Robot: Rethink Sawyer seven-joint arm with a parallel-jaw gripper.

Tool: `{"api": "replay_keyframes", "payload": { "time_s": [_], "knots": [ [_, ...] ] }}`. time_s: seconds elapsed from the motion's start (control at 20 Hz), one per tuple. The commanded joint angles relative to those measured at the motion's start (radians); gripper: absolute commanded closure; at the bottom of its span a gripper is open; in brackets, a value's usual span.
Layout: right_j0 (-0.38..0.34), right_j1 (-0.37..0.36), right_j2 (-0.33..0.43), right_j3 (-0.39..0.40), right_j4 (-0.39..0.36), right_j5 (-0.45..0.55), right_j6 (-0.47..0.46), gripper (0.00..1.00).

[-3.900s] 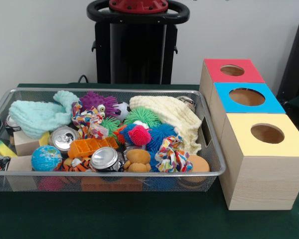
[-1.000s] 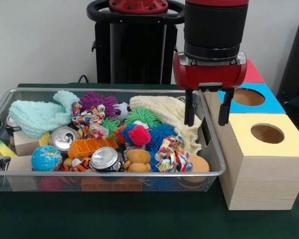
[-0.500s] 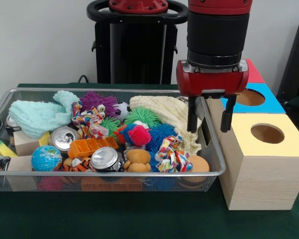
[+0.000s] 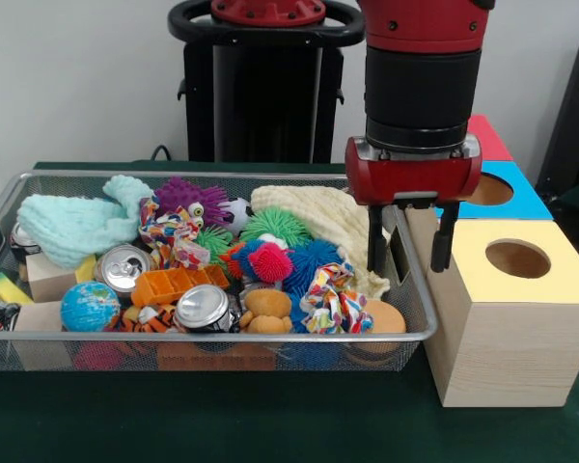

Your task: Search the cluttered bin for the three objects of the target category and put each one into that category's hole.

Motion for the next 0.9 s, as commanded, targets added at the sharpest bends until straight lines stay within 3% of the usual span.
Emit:
{"api": "replay_keyframes", "payload": {
  "time_s": [0.05,0.2,0.9],
  "knots": [
    [-0.014,0.034,0.095,0.204,0.026,-0.098,0.149,0.0],
    [-0.011,0.027,0.092,0.227,0.034,-0.112,0.157,0.0],
    [-0.07,0.103,0.151,0.197,0.02,-0.149,0.081,0.0]
  ]
}}
